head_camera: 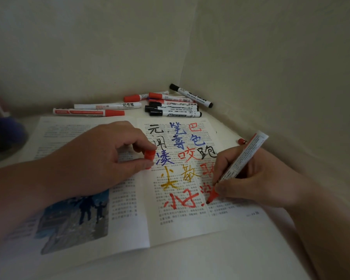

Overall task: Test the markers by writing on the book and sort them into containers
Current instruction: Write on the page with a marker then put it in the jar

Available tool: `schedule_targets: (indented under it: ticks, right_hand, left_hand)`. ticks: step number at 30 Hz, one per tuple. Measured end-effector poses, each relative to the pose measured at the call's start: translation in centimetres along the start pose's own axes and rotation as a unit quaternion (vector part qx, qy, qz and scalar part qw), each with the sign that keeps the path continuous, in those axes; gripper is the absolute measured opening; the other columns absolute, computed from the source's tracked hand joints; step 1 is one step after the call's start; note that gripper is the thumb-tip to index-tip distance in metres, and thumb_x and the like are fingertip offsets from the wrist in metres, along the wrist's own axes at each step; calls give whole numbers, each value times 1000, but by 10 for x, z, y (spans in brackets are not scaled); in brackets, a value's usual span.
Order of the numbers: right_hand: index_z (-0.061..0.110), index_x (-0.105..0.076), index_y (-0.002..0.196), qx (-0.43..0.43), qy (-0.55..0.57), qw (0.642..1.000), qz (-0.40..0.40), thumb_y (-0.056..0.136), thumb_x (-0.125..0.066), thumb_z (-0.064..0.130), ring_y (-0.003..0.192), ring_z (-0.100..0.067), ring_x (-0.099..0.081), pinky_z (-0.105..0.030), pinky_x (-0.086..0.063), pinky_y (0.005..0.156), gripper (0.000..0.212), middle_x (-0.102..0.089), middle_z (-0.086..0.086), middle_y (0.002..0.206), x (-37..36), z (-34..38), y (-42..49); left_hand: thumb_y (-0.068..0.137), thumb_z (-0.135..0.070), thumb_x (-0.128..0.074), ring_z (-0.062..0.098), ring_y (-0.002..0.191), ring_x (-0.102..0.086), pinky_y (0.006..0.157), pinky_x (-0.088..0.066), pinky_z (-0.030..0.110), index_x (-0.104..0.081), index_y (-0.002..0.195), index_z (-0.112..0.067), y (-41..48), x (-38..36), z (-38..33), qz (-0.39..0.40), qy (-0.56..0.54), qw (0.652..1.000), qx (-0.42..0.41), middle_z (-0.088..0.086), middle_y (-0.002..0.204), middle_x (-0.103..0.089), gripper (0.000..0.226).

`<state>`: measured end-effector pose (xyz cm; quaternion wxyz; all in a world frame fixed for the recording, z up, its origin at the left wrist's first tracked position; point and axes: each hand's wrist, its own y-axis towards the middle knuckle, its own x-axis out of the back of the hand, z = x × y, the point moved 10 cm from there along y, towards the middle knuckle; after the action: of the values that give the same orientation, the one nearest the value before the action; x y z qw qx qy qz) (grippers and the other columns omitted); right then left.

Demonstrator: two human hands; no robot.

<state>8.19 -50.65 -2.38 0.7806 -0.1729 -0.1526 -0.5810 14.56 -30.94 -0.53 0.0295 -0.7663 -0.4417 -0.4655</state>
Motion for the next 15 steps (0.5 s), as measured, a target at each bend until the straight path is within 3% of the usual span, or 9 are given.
schedule_targets:
  ticks: [2,4,10,12,15]
  right_hand:
    - [8,-69,75,16,-8,1000,-25,73,-78,16,52,-38,-46,-46,-42,49,12,-64,-29,69,5,2,1]
    - [8,-70,74,21,-14,999,-43,71,-78,19,57,-37,-49,-52,-41,51,14,-60,-35,70,8,4,1]
    - [4,-67,69,5,-32,999,-23,70,-72,6,53,-25,-49,-37,-39,51,6,-65,-18,60,10,2,-1]
    - [4,-64,67,-3,-37,999,-17,68,-69,4,53,-26,-49,-38,-39,51,5,-66,-10,58,12,-1,-1]
    - [4,-63,65,4,-32,999,-33,66,-70,4,55,-28,-48,-44,-36,50,7,-62,-14,58,16,-2,0]
  left_hand:
    - [80,-57,-70,-1,98,-62,85,-51,31,-67,96,-49,0,0,-1,0,0,1000,1,-27,101,-64,18]
    - [75,-57,-67,-2,98,-61,86,-51,30,-67,95,-50,0,0,-2,4,-3,1000,4,-27,100,-64,20]
    - [74,-59,-67,-2,98,-61,86,-51,30,-69,96,-49,1,0,1,3,-3,1000,13,-27,100,-64,24]
    - [80,-60,-71,-2,98,-61,86,-50,29,-69,96,-49,0,0,1,0,0,1000,12,-26,100,-64,20]
    - [80,-59,-71,-2,98,-61,87,-50,30,-68,96,-50,0,0,1,1,1,1000,14,-24,99,-65,18]
